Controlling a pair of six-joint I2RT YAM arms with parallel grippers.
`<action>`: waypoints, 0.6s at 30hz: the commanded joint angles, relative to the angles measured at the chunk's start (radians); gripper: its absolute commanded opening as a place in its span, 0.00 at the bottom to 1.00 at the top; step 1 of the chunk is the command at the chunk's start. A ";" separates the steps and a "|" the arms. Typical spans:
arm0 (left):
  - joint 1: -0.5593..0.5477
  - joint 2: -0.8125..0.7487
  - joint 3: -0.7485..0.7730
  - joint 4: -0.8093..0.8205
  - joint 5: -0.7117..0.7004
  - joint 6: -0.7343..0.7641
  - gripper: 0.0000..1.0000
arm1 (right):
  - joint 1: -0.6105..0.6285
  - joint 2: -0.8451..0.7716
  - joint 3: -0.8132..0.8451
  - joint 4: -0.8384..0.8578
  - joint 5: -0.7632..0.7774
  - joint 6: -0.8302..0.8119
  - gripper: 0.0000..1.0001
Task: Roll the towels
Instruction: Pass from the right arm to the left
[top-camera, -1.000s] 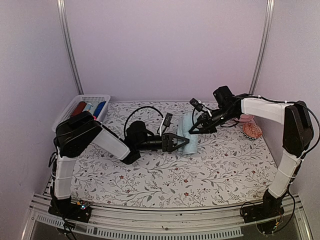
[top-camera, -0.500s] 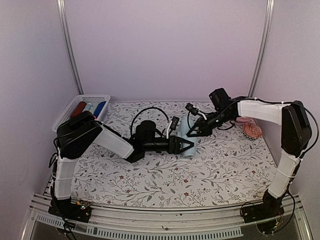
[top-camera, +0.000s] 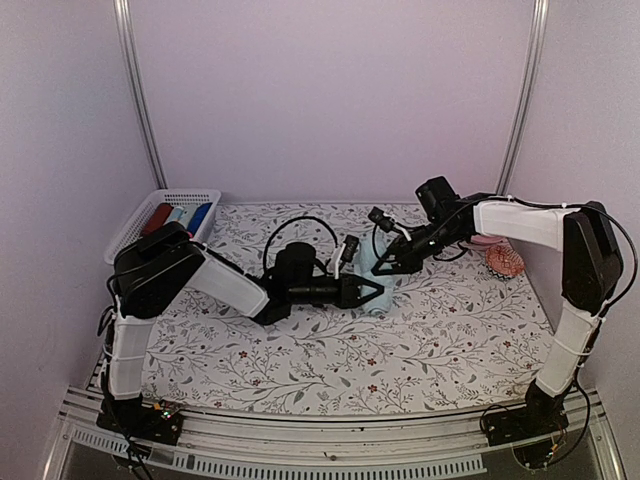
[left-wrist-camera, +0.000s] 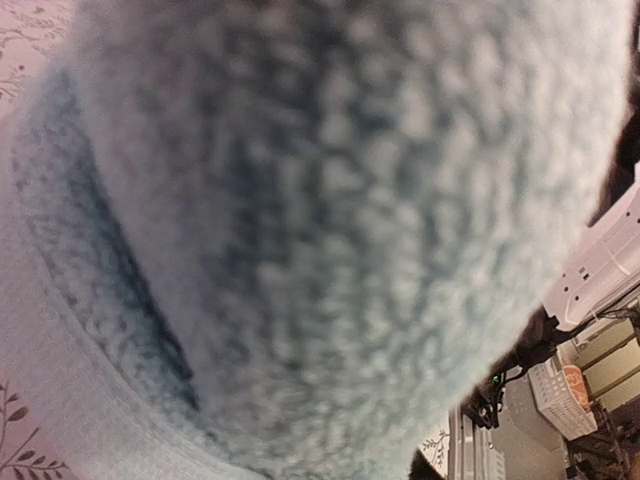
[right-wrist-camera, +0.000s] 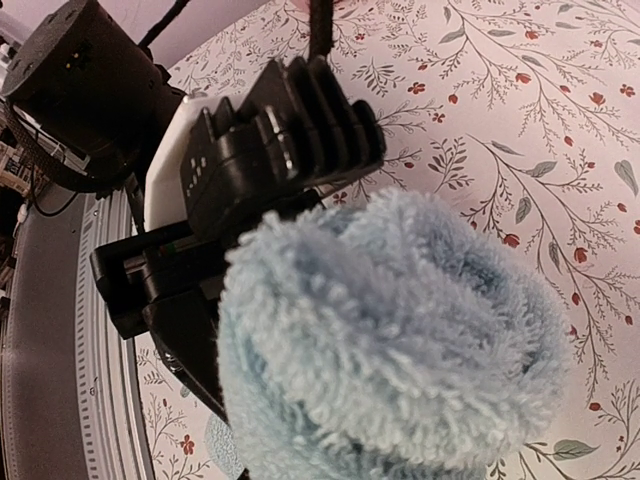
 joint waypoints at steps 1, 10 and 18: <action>-0.026 -0.022 -0.005 0.065 0.024 0.002 0.20 | 0.012 -0.013 -0.006 0.045 -0.012 -0.003 0.07; -0.010 -0.147 -0.093 -0.093 -0.069 0.054 0.00 | -0.007 -0.048 0.002 0.009 -0.054 -0.027 0.67; 0.092 -0.445 -0.158 -0.593 -0.181 0.254 0.00 | -0.067 -0.079 -0.002 -0.001 0.042 -0.048 0.99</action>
